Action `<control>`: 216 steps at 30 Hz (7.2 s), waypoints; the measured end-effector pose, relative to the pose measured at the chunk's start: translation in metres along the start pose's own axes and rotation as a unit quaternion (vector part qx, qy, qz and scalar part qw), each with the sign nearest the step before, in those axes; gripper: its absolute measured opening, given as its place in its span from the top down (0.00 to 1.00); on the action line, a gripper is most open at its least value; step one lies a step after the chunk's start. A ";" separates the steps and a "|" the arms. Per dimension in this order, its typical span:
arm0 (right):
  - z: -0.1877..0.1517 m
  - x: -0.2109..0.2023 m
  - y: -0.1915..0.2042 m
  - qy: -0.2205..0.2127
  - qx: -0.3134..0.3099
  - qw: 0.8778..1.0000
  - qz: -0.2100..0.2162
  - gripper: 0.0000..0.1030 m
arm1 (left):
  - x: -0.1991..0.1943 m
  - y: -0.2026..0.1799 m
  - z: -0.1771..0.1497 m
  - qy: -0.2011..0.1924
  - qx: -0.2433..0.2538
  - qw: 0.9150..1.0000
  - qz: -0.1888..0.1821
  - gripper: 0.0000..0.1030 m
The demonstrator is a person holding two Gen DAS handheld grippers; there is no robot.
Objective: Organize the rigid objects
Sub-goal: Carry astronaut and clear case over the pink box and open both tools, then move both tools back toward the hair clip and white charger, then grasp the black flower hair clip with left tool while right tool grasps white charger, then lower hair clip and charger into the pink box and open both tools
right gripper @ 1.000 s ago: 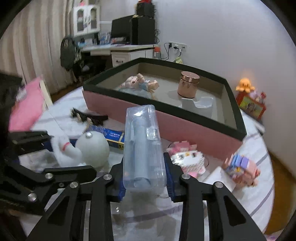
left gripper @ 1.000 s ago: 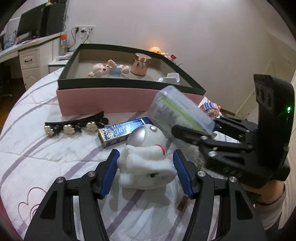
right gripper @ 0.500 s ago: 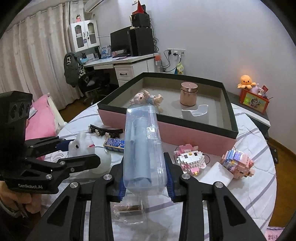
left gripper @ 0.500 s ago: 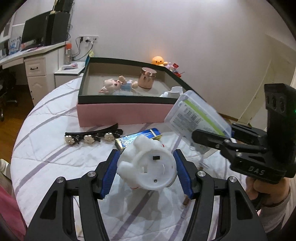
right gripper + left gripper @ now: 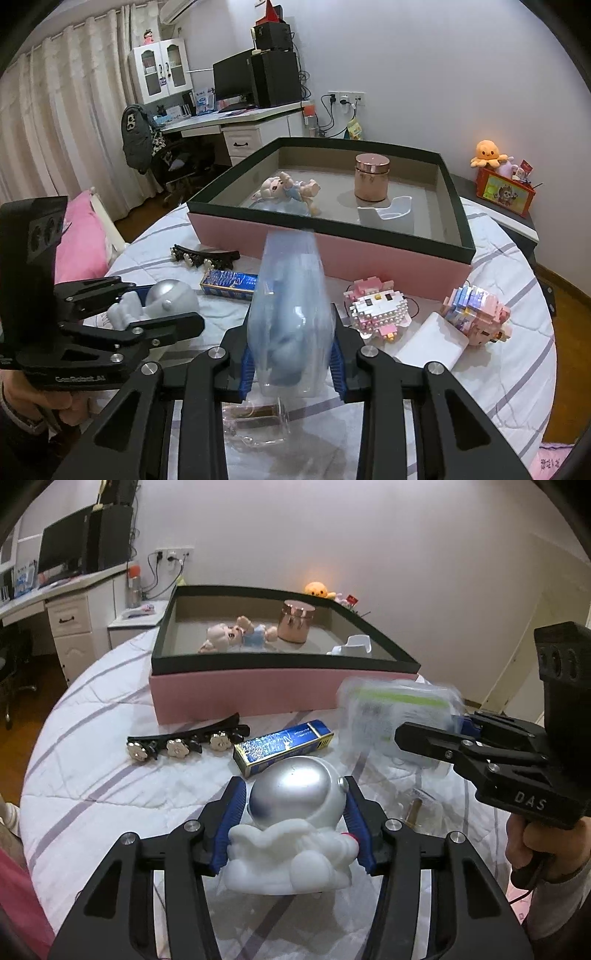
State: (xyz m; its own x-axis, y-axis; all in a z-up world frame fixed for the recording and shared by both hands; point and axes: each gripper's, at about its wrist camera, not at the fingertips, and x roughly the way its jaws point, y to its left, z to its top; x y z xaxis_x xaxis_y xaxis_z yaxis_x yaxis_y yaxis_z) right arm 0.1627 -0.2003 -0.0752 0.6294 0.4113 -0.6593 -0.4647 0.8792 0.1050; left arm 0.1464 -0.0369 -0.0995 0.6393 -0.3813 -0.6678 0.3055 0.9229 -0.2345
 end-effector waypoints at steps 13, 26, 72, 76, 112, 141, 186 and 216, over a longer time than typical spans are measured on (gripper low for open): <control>0.018 -0.013 0.004 -0.020 -0.010 1.000 -0.005 0.68 | -0.034 0.004 0.025 -0.047 0.010 0.999 0.007 0.48; 0.083 -0.035 -0.003 -0.070 -0.029 0.997 -0.030 0.68 | -0.033 0.028 0.109 -0.094 0.005 0.995 0.024 0.48; 0.078 -0.027 -0.044 -0.081 0.106 0.983 -0.127 0.00 | -0.027 0.012 0.115 -0.094 0.009 0.985 0.145 0.00; 0.063 -0.047 -0.030 -0.091 0.105 0.981 -0.134 0.00 | -0.056 0.001 0.096 -0.111 0.011 0.984 0.136 0.00; -0.039 -0.090 0.006 -0.082 0.140 0.968 -0.191 0.00 | -0.089 -0.006 -0.018 -0.089 -0.004 0.987 0.134 0.00; -0.033 -0.014 -0.081 0.062 0.174 0.972 -0.147 0.00 | -0.006 0.047 0.002 0.039 -0.054 0.982 0.177 0.00; -0.012 0.028 -0.080 0.079 0.184 0.962 -0.187 0.52 | 0.051 0.079 0.047 0.088 0.063 0.993 0.056 0.09; -0.007 -0.017 -0.056 0.045 0.175 0.975 -0.127 0.60 | -0.012 0.087 0.056 0.032 0.017 0.999 0.038 0.24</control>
State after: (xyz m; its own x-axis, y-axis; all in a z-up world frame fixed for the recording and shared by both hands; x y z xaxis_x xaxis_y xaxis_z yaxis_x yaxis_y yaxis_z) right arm 0.1735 -0.2578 -0.0755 0.6325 0.1609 -0.7576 -0.0500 0.9846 0.1674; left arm 0.2053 0.0447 -0.0724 0.6153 -0.3048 -0.7269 0.2821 0.9463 -0.1580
